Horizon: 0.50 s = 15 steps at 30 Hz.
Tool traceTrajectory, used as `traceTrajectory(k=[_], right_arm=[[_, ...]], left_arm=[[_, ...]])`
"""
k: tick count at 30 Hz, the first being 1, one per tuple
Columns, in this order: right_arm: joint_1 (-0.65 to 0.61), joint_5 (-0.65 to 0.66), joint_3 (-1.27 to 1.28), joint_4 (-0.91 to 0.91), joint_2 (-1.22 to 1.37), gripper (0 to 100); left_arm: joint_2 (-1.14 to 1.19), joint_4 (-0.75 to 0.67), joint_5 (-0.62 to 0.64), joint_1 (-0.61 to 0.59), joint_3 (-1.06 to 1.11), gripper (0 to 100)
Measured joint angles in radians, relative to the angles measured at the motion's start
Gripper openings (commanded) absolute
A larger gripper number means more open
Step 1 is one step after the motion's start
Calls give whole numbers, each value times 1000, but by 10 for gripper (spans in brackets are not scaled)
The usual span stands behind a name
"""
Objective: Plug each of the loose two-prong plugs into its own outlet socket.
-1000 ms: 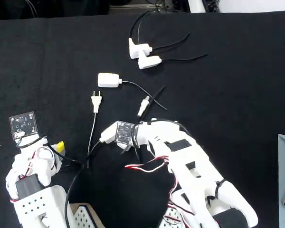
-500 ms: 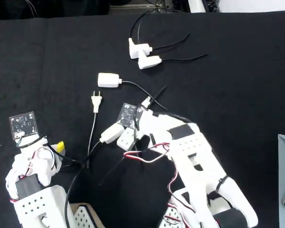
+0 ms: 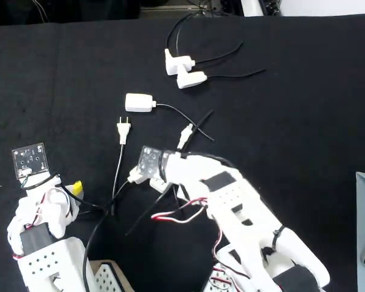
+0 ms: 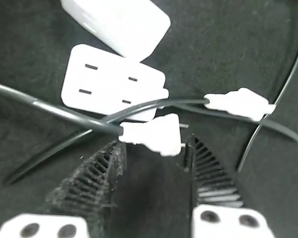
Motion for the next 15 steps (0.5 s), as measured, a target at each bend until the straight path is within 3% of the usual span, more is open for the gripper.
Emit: traceTrajectory(k=[4, 15], right_arm=[[0, 28, 25, -48, 0, 185], [0, 31, 34, -81, 0, 9]], left_arm=[[0, 0, 0, 0, 0, 288], [0, 0, 0, 0, 0, 288]])
